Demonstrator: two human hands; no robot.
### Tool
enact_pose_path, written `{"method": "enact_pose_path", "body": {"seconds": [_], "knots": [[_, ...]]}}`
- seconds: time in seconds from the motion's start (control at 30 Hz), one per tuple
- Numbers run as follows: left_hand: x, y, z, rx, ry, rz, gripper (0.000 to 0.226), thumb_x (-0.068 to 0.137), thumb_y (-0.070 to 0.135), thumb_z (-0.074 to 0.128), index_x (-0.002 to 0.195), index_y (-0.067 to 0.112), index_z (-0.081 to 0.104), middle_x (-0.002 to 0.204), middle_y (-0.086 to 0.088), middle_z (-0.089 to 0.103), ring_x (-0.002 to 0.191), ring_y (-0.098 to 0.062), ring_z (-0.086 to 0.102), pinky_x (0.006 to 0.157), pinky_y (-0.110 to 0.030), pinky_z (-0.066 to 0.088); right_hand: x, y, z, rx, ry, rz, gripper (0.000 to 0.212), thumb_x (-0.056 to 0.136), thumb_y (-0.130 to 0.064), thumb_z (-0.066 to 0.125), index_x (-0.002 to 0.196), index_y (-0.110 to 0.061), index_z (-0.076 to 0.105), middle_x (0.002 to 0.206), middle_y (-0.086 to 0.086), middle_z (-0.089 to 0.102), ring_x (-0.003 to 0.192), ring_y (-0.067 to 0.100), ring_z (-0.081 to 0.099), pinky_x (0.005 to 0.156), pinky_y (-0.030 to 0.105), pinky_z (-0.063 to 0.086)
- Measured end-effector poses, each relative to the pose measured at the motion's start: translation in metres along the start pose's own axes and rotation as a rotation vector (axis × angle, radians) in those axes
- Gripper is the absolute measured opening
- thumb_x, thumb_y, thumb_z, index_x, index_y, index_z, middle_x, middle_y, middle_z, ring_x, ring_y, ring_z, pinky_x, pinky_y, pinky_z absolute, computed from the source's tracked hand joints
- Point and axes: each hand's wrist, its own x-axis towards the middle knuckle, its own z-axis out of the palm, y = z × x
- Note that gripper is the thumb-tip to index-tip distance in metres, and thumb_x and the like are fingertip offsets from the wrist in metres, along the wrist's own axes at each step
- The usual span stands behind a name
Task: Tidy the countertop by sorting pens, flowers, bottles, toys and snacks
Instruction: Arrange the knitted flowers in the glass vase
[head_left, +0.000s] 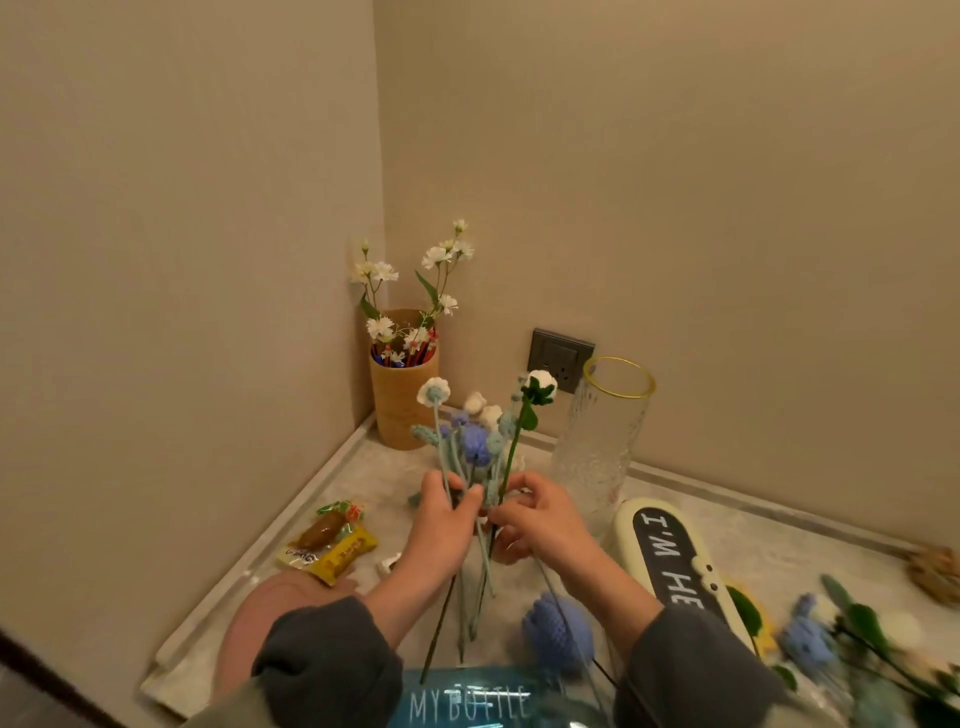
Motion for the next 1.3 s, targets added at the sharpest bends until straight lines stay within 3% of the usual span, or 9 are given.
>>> {"method": "enact_pose_path", "body": {"seconds": [0.17, 0.3, 0.5, 0.63, 0.73, 0.83, 0.97, 1.13, 1.3], "knots": [[-0.016, 0.014, 0.019, -0.02, 0.013, 0.066, 0.02, 0.095, 0.02, 0.054, 0.083, 0.018, 0.038, 0.074, -0.002, 0.047, 0.064, -0.013, 0.046, 0.06, -0.025, 0.041, -0.014, -0.008, -0.026, -0.081, -0.059, -0.058, 0.028, 0.087, 0.003, 0.058, 0.114, 0.002, 0.052, 0.073, 0.017, 0.063, 0.05, 0.019, 0.061, 0.047, 0.027, 0.053], [-0.025, 0.027, 0.032, -0.062, 0.064, 0.142, 0.024, 0.093, 0.017, 0.058, 0.082, 0.015, 0.037, 0.072, -0.002, 0.043, 0.061, -0.012, 0.042, 0.053, -0.014, 0.036, -0.02, -0.013, -0.045, -0.142, -0.091, -0.117, 0.025, 0.087, 0.003, 0.059, 0.111, 0.002, 0.055, 0.063, 0.01, 0.06, 0.049, 0.016, 0.061, 0.049, 0.028, 0.056], [-0.038, 0.055, 0.056, -0.08, 0.086, 0.24, 0.026, 0.09, 0.013, 0.063, 0.083, 0.015, 0.037, 0.074, -0.001, 0.044, 0.064, -0.011, 0.043, 0.057, -0.015, 0.038, -0.028, -0.026, -0.081, -0.208, -0.119, -0.242, 0.016, 0.086, 0.003, 0.059, 0.097, -0.008, 0.06, 0.064, 0.009, 0.062, 0.052, 0.017, 0.064, 0.054, 0.031, 0.057], [-0.042, 0.077, 0.072, -0.067, 0.067, 0.24, 0.02, 0.093, 0.014, 0.058, 0.086, 0.015, 0.04, 0.081, -0.008, 0.049, 0.073, -0.016, 0.049, 0.069, -0.033, 0.046, -0.032, -0.041, -0.1, -0.307, -0.143, -0.305, 0.017, 0.095, -0.002, 0.049, 0.093, -0.009, 0.064, 0.07, 0.009, 0.063, 0.057, 0.019, 0.064, 0.054, 0.025, 0.054], [-0.042, 0.093, 0.081, -0.07, 0.059, 0.256, 0.021, 0.095, 0.01, 0.054, 0.083, 0.017, 0.037, 0.081, -0.007, 0.047, 0.073, -0.016, 0.047, 0.067, -0.029, 0.043, -0.032, -0.054, -0.113, -0.376, -0.128, -0.331, 0.03, 0.099, -0.008, 0.043, 0.077, -0.015, 0.062, 0.069, 0.005, 0.063, 0.058, 0.018, 0.065, 0.054, 0.028, 0.052], [-0.042, 0.109, 0.088, -0.089, 0.059, 0.272, 0.02, 0.096, 0.008, 0.051, 0.084, 0.016, 0.036, 0.083, -0.008, 0.049, 0.075, -0.016, 0.051, 0.07, -0.03, 0.047, -0.031, -0.066, -0.129, -0.426, -0.042, -0.372, 0.028, 0.097, -0.016, 0.052, 0.074, -0.012, 0.067, 0.062, -0.001, 0.065, 0.053, 0.015, 0.064, 0.054, 0.031, 0.054], [-0.041, 0.13, 0.095, -0.155, 0.022, 0.314, 0.02, 0.097, 0.001, 0.045, 0.086, 0.012, 0.034, 0.083, -0.005, 0.048, 0.07, -0.01, 0.055, 0.056, -0.016, 0.05, -0.03, -0.085, -0.143, -0.286, 0.094, -0.423, 0.013, 0.087, -0.017, 0.068, 0.084, -0.007, 0.061, 0.067, 0.006, 0.067, 0.053, 0.018, 0.066, 0.053, 0.033, 0.056], [-0.023, 0.151, 0.105, -0.16, 0.022, 0.355, 0.021, 0.096, 0.001, 0.046, 0.084, 0.014, 0.034, 0.084, -0.011, 0.051, 0.066, -0.017, 0.053, 0.054, -0.026, 0.046, -0.022, -0.122, -0.151, 0.033, 0.133, -0.396, 0.02, 0.093, -0.013, 0.061, 0.108, -0.004, 0.051, 0.084, 0.013, 0.063, 0.047, 0.017, 0.063, 0.049, 0.031, 0.054], [-0.003, 0.174, 0.108, -0.25, -0.04, 0.411, 0.013, 0.099, 0.005, 0.044, 0.089, 0.011, 0.037, 0.085, -0.009, 0.051, 0.06, -0.003, 0.056, 0.055, -0.019, 0.047, -0.005, -0.147, -0.159, 0.136, 0.236, -0.351, 0.027, 0.093, -0.023, 0.063, 0.111, -0.006, 0.051, 0.092, 0.011, 0.064, 0.048, 0.013, 0.06, 0.04, 0.024, 0.046]]}}
